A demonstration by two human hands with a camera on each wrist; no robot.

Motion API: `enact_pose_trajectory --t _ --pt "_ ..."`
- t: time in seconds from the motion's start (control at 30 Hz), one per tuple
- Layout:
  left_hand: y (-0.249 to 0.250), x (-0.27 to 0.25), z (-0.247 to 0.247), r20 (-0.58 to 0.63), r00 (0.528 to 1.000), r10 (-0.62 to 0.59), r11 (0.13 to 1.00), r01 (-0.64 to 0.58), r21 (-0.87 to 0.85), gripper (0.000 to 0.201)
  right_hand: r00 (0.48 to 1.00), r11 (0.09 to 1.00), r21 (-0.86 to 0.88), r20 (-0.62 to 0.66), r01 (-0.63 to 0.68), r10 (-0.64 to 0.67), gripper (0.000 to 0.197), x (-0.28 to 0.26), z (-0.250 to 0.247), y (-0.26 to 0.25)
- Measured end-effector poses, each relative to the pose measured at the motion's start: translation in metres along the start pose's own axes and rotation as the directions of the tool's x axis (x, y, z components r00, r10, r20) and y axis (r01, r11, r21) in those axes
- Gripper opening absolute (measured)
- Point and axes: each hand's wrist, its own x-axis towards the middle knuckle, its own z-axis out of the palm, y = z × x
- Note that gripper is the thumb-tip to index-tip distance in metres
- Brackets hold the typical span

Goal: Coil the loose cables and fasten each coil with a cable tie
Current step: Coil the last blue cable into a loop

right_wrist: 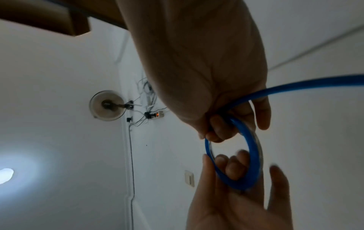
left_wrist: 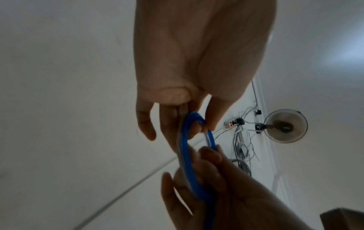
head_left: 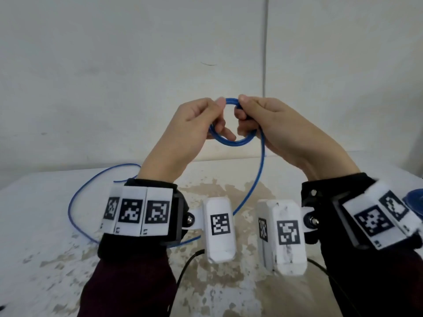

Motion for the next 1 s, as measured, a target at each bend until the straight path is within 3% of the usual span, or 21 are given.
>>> enact_pose_trajectory --t 0.07,0.17,0.23,0.33,0.5,0.6,0.67,0.73,0.83,1.0 --pt "-0.002 -0.001 0.002 0.041 0.999 0.019 0.981 -0.027 0.190 0.025 1.000 0.978 -0.209 0.000 0.017 -0.017 0.037 -0.002 -0.008 0.001" --pt "-0.004 -0.002 0.008 0.112 0.993 0.030 0.952 -0.062 0.299 0.024 0.999 0.954 -0.299 0.053 0.027 -0.011 0.039 -0.005 -0.013 0.004" --pt "-0.004 -0.003 0.010 0.145 0.988 0.046 0.943 -0.091 0.320 0.021 0.998 0.968 -0.251 0.067 0.005 0.012 0.039 -0.004 -0.017 0.006" --pt "-0.005 -0.004 0.011 0.143 0.983 0.112 0.959 -0.144 0.243 0.017 0.997 0.999 -0.027 0.068 -0.045 0.047 0.038 -0.004 -0.019 0.005" --pt "-0.010 -0.001 0.019 -0.065 0.966 0.252 0.921 -0.219 0.321 0.013 0.997 0.998 0.018 -0.051 -0.065 0.066 0.048 0.000 -0.007 0.007" --pt "-0.012 0.001 0.016 -0.123 0.956 0.267 0.923 -0.216 0.320 0.014 0.996 0.974 0.206 0.011 -0.089 0.088 0.045 0.003 -0.001 0.009" --pt "-0.012 0.002 0.014 -0.142 0.962 0.234 0.937 -0.184 0.297 0.015 0.996 0.961 0.264 0.044 -0.083 0.074 0.041 0.004 0.001 0.010" --pt "-0.011 0.002 0.012 -0.104 0.984 0.142 0.956 -0.108 0.274 0.016 0.998 0.987 0.148 0.015 -0.056 0.054 0.039 0.004 0.001 0.012" --pt "-0.009 -0.001 0.007 0.047 0.999 -0.014 0.952 -0.001 0.306 0.021 0.998 0.998 -0.047 0.034 -0.044 0.045 0.041 0.002 -0.002 0.014" --pt "-0.008 -0.003 0.003 0.132 0.991 -0.035 0.923 -0.019 0.384 0.025 0.998 0.986 -0.165 0.045 -0.038 0.046 0.042 0.000 0.000 0.009"
